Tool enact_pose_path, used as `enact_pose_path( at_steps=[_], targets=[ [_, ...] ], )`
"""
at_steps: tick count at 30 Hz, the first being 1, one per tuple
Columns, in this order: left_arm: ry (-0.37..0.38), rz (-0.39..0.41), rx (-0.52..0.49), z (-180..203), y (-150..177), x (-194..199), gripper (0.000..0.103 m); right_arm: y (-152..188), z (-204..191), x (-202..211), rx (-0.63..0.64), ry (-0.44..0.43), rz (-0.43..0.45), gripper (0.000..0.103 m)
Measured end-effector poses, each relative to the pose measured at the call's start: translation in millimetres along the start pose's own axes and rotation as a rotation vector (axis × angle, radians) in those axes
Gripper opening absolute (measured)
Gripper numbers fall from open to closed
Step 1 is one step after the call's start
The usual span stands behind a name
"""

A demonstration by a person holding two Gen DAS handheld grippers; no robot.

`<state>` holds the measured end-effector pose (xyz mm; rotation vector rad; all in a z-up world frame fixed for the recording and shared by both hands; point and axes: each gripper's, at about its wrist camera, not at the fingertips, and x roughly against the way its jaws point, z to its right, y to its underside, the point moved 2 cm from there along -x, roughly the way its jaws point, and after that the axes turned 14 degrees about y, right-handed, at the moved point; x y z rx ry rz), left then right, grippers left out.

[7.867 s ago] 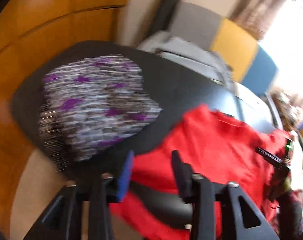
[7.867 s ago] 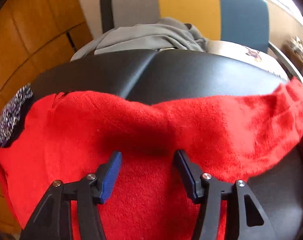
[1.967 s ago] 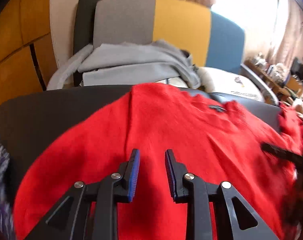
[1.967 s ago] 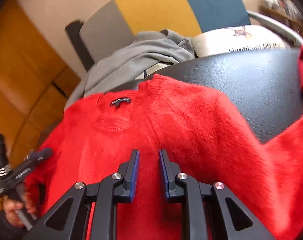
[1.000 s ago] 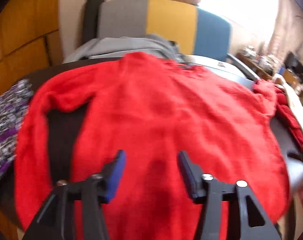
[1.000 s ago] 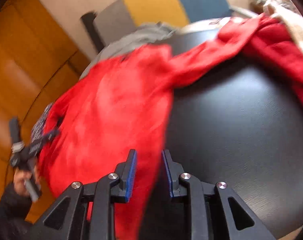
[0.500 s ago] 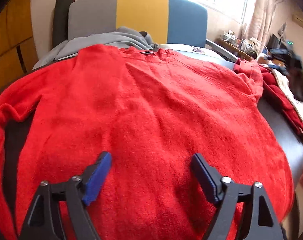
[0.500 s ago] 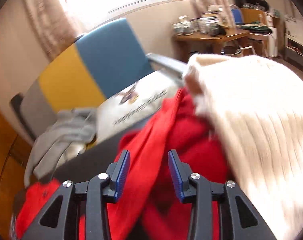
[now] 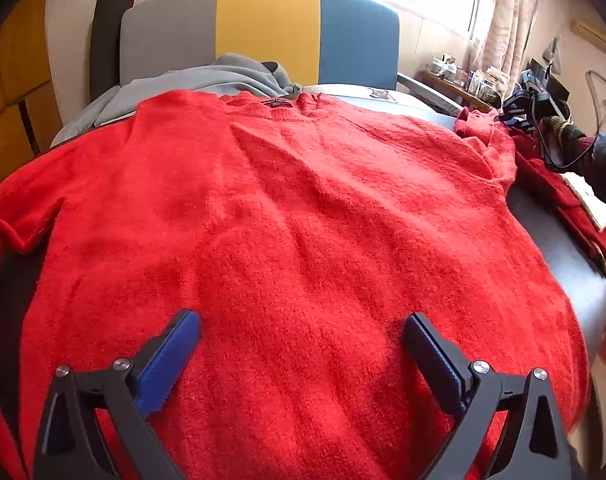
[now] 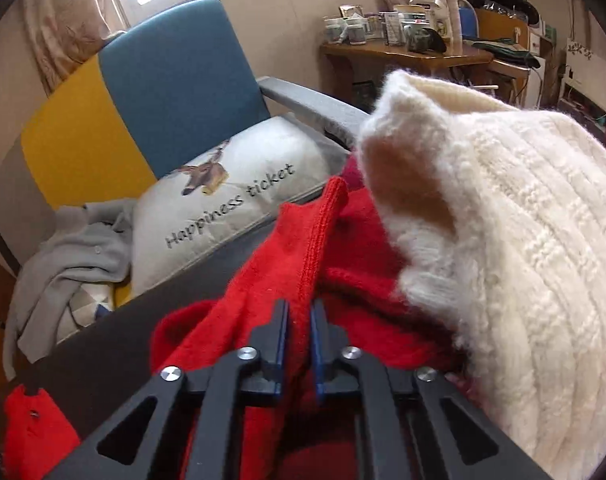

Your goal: Fold clothes

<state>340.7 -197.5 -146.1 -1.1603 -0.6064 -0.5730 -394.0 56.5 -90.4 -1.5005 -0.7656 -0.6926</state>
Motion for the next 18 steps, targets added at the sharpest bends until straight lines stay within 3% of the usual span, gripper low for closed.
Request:
enact_pose_path(
  at_steps=[2,6,9,12,18],
  targets=[
    [0.005,0.004,0.002,-0.8,0.1,0.5,0.102,1.0,-1.9,20.2,-0.021,-0.069,0.019,0.007],
    [0.022,0.018,0.015,-3.6,0.0,2.6,0.102,16.3,-17.6,86.3,-0.077,-0.354,0.076,0.007],
    [0.042,0.023,0.035,-5.7,-1.1,4.7,0.102,59.2,-46.6,137.8,-0.036,-0.553,0.083,0.007],
    [0.067,0.012,0.092,-10.2,-5.8,9.5,0.102,117.0,-83.3,170.2,0.038,-0.689,0.041,0.007],
    [0.244,0.053,0.35,-35.2,-18.0,36.1,0.094,234.1,-147.9,211.2,0.323,-0.71,-0.005,0.01]
  ],
)
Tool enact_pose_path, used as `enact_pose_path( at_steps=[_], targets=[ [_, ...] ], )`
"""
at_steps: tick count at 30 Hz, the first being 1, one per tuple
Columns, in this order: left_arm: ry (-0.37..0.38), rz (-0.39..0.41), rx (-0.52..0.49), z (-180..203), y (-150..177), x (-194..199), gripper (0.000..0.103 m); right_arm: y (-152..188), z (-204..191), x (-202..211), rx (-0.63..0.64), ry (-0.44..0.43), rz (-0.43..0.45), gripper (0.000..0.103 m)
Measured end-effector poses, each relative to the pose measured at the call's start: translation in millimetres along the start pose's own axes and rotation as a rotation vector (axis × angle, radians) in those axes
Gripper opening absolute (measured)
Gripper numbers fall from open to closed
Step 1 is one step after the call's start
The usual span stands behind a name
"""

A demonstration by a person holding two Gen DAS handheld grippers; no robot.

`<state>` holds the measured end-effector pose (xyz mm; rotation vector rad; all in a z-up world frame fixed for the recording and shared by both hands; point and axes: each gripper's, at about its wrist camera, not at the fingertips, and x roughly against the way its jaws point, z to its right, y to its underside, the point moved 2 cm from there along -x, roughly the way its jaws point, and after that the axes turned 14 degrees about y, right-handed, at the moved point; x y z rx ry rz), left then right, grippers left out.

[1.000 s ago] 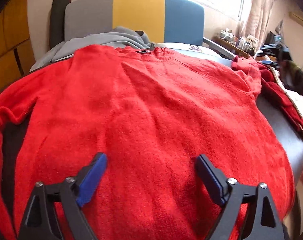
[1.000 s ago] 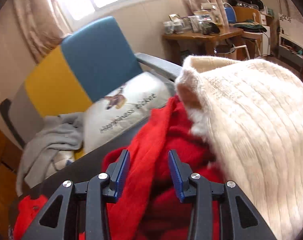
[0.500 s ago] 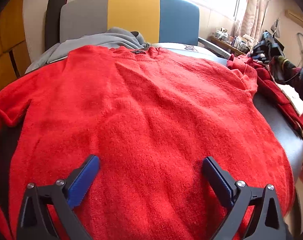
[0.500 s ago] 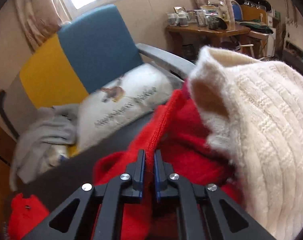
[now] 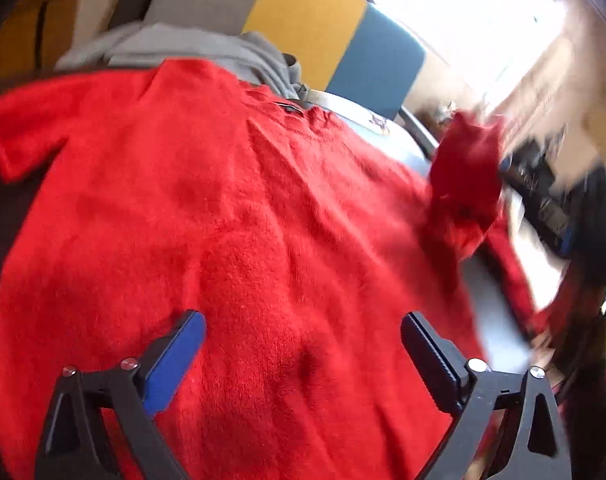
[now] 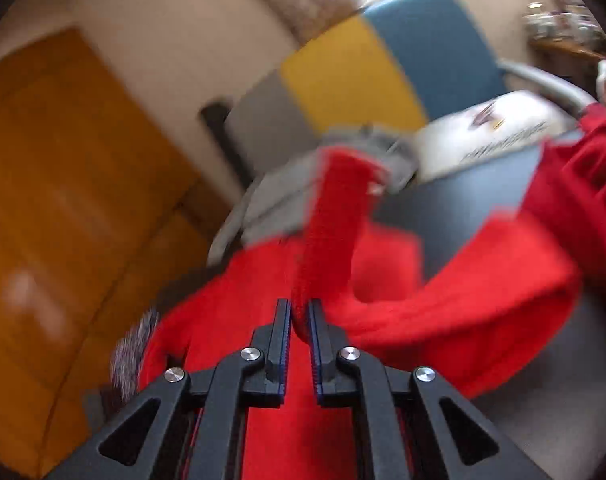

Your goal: Fold clothes

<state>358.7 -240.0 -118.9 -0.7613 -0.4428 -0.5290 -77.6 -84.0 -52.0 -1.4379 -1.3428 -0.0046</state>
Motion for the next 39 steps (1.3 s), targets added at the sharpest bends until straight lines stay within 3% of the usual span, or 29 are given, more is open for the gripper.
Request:
enact_pose_path(
  at_steps=[5,9,12,13,16,18,22,28,30,31,32,33,34,36,39],
  targets=[
    [0.074,0.044,0.094,-7.2,-21.1,21.8,0.094,63.3,-44.1,-0.4,0.174,0.04,-0.086,0.022],
    [0.099,0.05,0.137,-9.2,-39.4,20.7,0.094,101.0,-41.0,0.3,0.251,0.123,-0.142,0.022],
    [0.098,0.014,0.091,2.2,-57.2,2.5,0.094,124.9,-32.2,-4.9,0.266,0.165,-0.185,0.025],
    [0.098,0.001,0.075,6.2,-63.2,-3.9,0.094,133.2,-29.1,-7.7,0.266,0.163,-0.175,0.025],
    [0.094,-0.038,-0.006,22.4,-81.4,-26.5,0.094,152.2,-26.4,-1.4,0.288,0.14,-0.011,0.031],
    [0.081,-0.101,-0.115,36.9,-88.6,-50.2,0.095,161.4,-24.3,2.6,0.286,0.133,0.031,0.032],
    [0.0,-0.293,-0.354,50.4,-91.5,-100.1,0.095,158.9,-20.5,4.5,0.272,0.099,0.028,0.039],
    [0.053,-0.478,-0.464,45.3,-82.6,-128.2,0.094,155.9,-6.5,8.9,0.196,0.008,0.023,0.039],
    [0.04,-0.53,-0.48,44.8,-73.3,-135.3,0.088,155.6,-6.2,8.5,0.196,0.003,0.023,0.039],
    [0.022,-0.525,-0.52,47.6,-69.2,-135.4,0.076,155.9,-6.3,8.1,0.198,0.003,0.024,0.039],
    [0.045,-0.538,-0.5,48.8,-68.5,-136.0,0.036,155.9,-6.5,8.0,0.198,0.003,0.024,0.039],
    [0.076,-0.555,-0.465,49.6,-68.5,-136.7,0.02,155.7,-6.7,7.7,0.198,0.003,0.025,0.039],
    [0.093,-0.539,-0.428,51.3,-71.7,-134.6,0.013,155.4,-6.9,7.4,0.198,0.003,0.025,0.039],
    [0.082,-0.48,-0.435,59.4,-79.0,-127.4,0.012,155.0,-7.5,6.7,0.198,0.004,0.024,0.039],
    [0.147,-0.353,-0.391,81.9,-106.4,-100.2,0.011,154.2,-7.8,6.7,0.193,0.005,0.015,0.039]
  ],
)
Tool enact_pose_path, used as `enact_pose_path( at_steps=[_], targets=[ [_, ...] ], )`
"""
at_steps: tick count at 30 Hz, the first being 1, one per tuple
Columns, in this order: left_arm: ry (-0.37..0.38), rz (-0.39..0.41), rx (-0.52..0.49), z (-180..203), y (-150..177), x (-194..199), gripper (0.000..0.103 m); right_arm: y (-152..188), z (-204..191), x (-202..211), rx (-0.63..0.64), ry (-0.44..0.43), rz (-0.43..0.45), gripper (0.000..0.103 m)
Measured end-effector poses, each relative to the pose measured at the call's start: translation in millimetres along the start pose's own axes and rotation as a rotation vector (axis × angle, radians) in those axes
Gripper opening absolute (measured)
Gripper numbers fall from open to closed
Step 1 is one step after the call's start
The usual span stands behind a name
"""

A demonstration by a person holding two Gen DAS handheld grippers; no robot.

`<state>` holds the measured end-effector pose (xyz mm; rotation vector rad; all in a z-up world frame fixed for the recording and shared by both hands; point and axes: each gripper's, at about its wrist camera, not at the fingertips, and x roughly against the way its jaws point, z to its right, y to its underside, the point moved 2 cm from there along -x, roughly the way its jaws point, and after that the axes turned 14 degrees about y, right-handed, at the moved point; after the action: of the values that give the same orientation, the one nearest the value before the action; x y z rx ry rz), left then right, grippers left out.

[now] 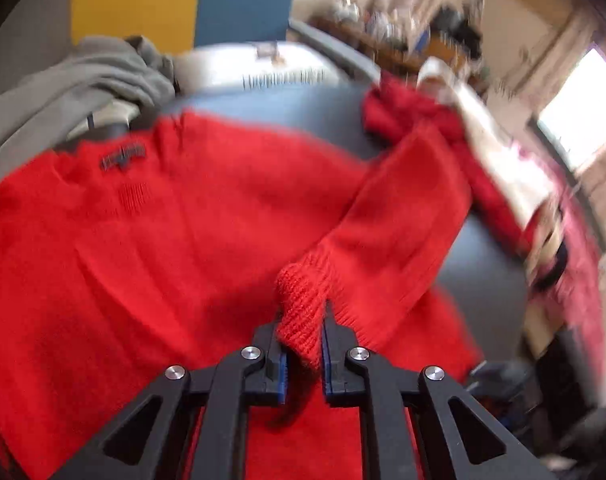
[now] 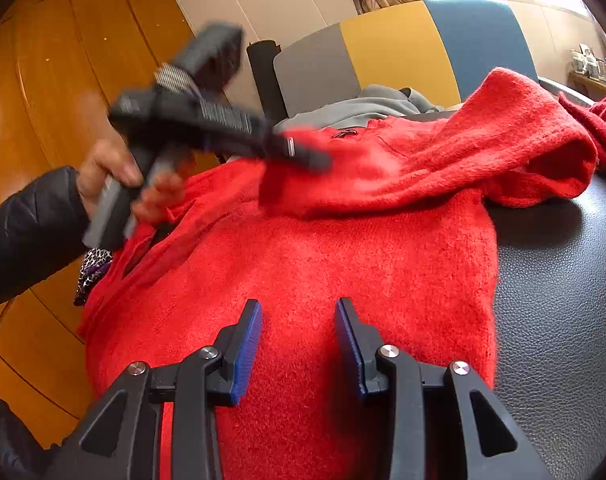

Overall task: Fold clothes
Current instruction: 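Fold the held sleeve across the sweater body with the left gripper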

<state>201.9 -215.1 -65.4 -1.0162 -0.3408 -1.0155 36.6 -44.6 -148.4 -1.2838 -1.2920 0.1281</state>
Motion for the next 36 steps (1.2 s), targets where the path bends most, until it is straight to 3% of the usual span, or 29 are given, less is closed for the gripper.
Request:
enact_pose_path(
  at_steps=[6,9,12,15,16,19,24,30,33,36],
  targets=[
    [0.119,0.316,-0.016,45.4,-54.2,112.8,0.011,-3.9,1.5,-4.1,-0.029,-0.006,-0.033,0.039],
    [0.096,0.358,-0.051,60.0,-68.6,153.9,0.011,-10.5,3.5,-5.5,-0.069,-0.009,-0.092,0.039],
    [0.046,0.364,-0.09,72.6,-76.1,178.3,0.011,-26.6,16.8,-9.8,-0.248,-0.058,-0.202,0.04],
    [0.016,0.384,-0.124,83.2,-72.6,201.1,0.011,-43.2,40.7,4.1,-0.443,-0.167,-0.127,0.041],
    [0.011,0.395,-0.131,84.7,-69.4,210.2,0.011,-48.1,48.4,11.0,-0.486,-0.193,-0.089,0.046],
    [0.028,0.43,-0.115,80.4,-39.3,237.1,0.011,-56.1,70.2,26.4,-0.558,-0.211,-0.034,0.062],
    [-0.05,0.409,0.0,33.1,40.3,244.1,0.012,-57.0,105.6,32.0,-0.556,-0.055,-0.059,0.063],
    [-0.127,0.289,0.365,-79.5,150.6,192.5,0.012,-72.6,146.4,6.1,-0.591,0.088,-0.114,0.063],
    [-0.126,0.264,0.471,-108.1,184.2,166.1,0.012,-83.3,159.6,-13.6,-0.596,0.128,-0.144,0.064],
    [-0.084,0.29,0.55,-121.7,203.5,148.4,0.012,-91.7,169.7,-29.6,-0.606,0.113,-0.177,0.064]
  ],
)
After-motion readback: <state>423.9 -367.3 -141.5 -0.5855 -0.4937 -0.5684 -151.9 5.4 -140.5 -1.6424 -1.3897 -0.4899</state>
